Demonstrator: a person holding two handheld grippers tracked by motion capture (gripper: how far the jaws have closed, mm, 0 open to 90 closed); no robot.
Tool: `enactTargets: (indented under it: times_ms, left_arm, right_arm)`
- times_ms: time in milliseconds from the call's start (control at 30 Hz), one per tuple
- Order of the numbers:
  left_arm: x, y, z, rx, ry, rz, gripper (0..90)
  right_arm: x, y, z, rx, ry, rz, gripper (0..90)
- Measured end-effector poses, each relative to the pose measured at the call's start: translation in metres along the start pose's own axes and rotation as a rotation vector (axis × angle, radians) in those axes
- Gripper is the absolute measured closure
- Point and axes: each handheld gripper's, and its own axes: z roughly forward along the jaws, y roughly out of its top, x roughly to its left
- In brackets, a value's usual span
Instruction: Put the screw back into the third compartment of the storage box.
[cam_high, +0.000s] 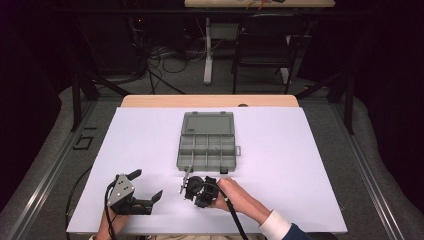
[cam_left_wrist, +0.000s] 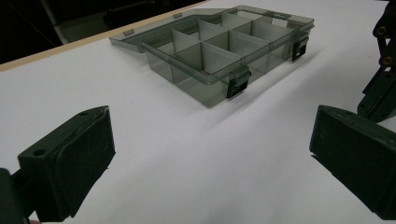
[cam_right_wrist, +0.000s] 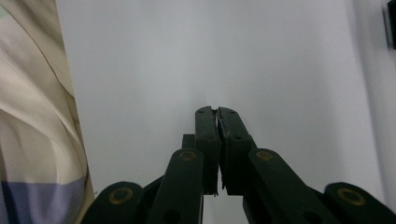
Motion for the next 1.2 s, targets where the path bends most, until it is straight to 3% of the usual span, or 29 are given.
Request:
enactTargets:
  times_ms: [333,1200]
  left_arm:
    - [0.000,0.000,0.000,0.003,0.000,0.000,0.0]
    - [0.000,0.000,0.001,0.002,0.001,0.003,0.0]
  right_arm:
    - [-0.009,-0.003,-0.010,-0.006,-0.021,0.009,88.0]
    - [-0.046,-0.019,-0.040,-0.019,-0.085,0.117,88.0]
